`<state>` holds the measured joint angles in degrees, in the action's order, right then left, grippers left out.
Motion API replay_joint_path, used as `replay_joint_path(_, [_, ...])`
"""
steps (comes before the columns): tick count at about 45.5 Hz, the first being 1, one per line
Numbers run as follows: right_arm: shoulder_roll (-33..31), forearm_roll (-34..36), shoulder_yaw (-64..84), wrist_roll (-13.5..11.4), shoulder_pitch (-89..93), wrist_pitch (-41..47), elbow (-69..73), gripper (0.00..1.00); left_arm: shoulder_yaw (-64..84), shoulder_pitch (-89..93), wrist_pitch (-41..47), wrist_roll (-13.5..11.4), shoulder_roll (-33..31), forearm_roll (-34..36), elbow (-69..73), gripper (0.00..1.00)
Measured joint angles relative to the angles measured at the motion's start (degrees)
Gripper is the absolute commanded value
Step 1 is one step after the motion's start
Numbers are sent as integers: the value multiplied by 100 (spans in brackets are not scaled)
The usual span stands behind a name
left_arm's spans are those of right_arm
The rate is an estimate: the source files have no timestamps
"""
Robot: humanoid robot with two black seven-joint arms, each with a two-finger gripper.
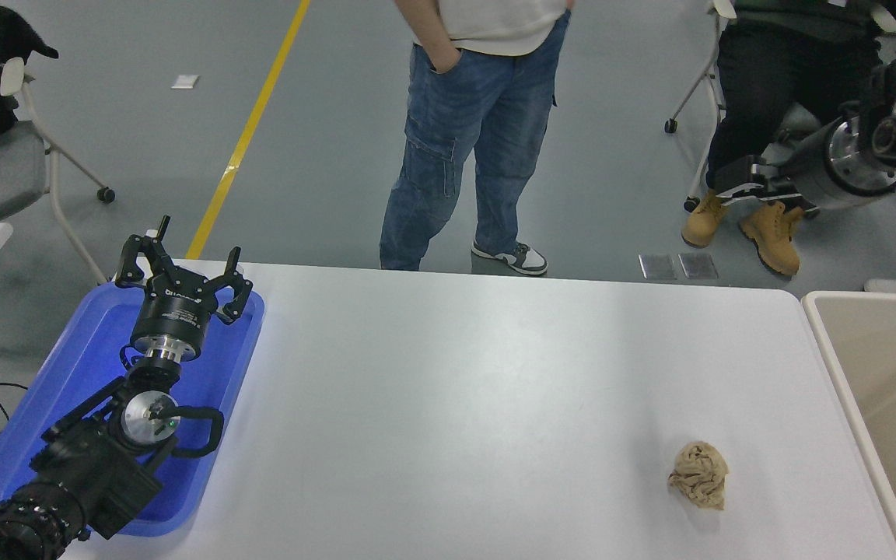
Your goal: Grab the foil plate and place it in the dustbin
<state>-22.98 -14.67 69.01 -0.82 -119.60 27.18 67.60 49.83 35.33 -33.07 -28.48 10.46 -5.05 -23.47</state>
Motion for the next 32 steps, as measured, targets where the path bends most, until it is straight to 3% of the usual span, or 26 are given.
replay_joint_path(14, [96, -7, 12, 1, -794, 1218, 605, 100, 0, -2, 0, 0, 0, -1, 0, 100])
replay_joint_path(32, [96, 62, -7, 6, -1361, 1694, 1118, 100, 0, -3, 1, 0, 0, -1, 0, 100])
